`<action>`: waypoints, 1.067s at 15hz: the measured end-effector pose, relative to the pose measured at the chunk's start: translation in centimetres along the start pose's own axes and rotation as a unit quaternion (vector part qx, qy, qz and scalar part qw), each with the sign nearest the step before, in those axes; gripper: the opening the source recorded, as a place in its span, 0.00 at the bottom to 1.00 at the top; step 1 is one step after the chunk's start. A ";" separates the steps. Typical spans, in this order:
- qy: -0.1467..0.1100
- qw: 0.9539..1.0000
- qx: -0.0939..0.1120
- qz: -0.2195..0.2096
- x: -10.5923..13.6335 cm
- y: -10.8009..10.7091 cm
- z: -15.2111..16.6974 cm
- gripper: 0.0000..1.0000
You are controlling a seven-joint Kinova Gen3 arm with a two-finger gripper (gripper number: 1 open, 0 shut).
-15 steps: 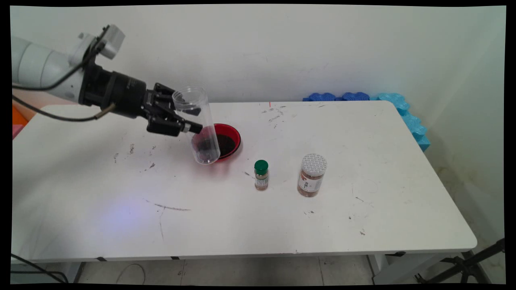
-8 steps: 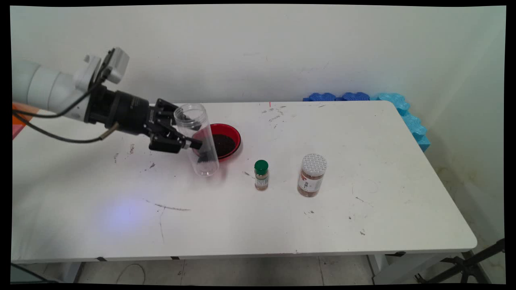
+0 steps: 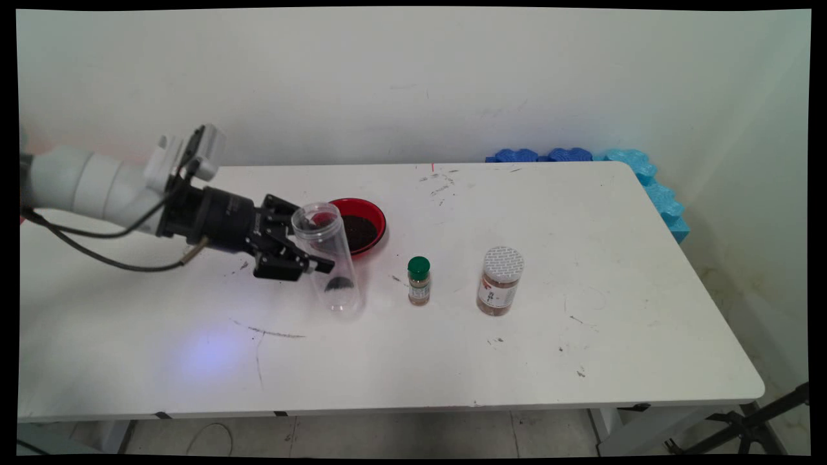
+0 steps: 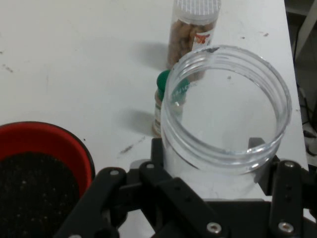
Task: Place the picked object on the table
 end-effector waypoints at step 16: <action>0.001 1.000 -0.004 -0.010 -3.0 1.0 4.6 0.00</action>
